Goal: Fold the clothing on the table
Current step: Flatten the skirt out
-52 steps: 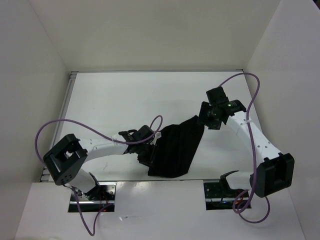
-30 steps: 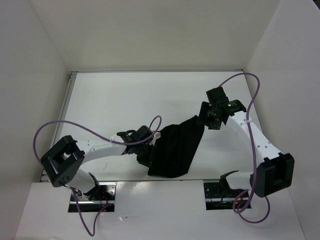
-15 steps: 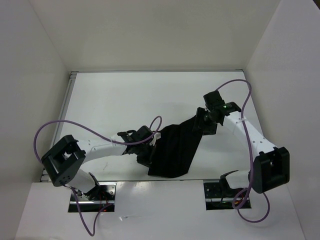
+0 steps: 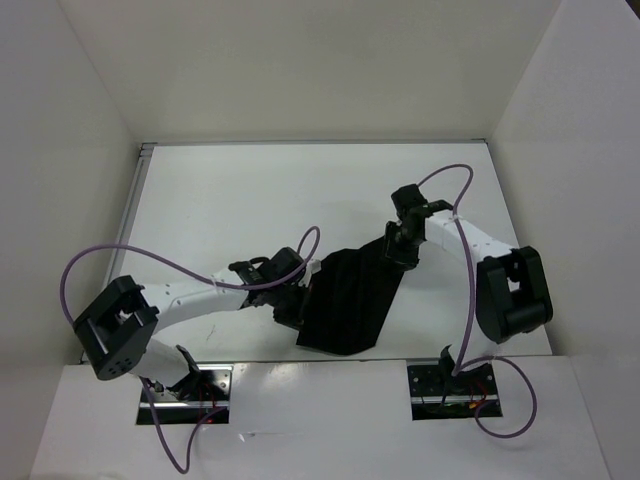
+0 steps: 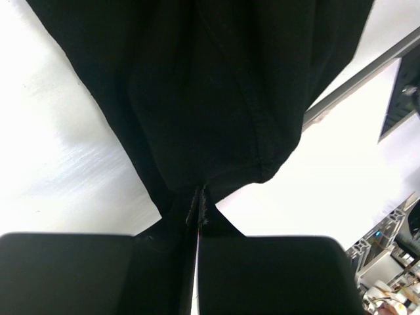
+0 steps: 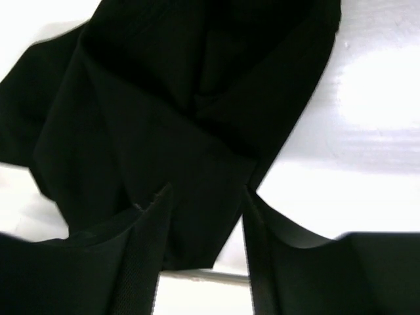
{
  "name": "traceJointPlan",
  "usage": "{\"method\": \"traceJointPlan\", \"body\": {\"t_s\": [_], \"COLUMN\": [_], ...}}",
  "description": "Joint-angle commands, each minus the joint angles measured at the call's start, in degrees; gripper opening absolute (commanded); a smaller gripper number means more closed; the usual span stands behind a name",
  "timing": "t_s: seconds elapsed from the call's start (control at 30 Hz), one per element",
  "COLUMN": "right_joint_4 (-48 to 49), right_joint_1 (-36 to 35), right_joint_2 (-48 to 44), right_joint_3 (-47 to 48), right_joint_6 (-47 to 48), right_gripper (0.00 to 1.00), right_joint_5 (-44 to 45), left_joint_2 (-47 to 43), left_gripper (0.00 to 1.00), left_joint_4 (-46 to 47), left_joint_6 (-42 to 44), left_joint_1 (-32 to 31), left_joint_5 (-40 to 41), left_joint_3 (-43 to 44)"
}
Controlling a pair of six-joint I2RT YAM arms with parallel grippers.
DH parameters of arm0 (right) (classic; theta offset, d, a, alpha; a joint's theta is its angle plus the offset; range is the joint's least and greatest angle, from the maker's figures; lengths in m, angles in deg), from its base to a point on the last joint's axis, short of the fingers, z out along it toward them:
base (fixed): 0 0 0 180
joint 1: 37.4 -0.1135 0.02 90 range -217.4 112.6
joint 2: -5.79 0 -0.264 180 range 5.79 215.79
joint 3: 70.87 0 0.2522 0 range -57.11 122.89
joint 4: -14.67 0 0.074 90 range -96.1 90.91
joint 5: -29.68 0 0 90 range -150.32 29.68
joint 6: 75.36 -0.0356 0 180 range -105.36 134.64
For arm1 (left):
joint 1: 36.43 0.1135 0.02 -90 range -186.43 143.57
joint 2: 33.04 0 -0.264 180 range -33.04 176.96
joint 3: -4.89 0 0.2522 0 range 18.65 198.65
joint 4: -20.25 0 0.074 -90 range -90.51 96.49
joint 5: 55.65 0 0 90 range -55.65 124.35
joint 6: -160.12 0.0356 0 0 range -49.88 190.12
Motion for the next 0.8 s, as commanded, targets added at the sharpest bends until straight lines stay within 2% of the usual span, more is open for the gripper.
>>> {"method": "traceJointPlan", "body": {"t_s": [0.0,0.13,0.43,0.7,0.77], "right_joint_4": [3.97,5.11,6.79,5.56,4.95], "right_joint_1": [-0.28,-0.28,-0.28,-1.59,-2.12], "right_joint_2": [3.13,4.89,8.24,8.86,8.86], "right_joint_3": [2.35,2.35,0.25,-0.28,-0.28], "right_joint_6": [-0.16,-0.69,-0.69,-0.16,0.36], "right_gripper": [0.45,0.37,0.27,0.27,0.23], "right_joint_5": [2.11,3.78,3.79,3.26,3.26], "left_joint_2": [-1.97,-2.49,-3.02,-3.02,-3.02], "left_gripper": [0.00,0.00,0.00,0.00,0.00], "left_joint_4": [-0.28,-0.28,-0.28,-0.28,-0.28], "left_joint_6": [-1.77,-1.77,-2.29,-2.29,-2.29], "left_joint_1": [-0.12,-0.12,-0.12,-0.12,-0.12], "left_joint_5": [0.49,0.49,0.49,1.01,1.01], "left_joint_3": [1.46,0.93,0.93,0.40,0.40]}}
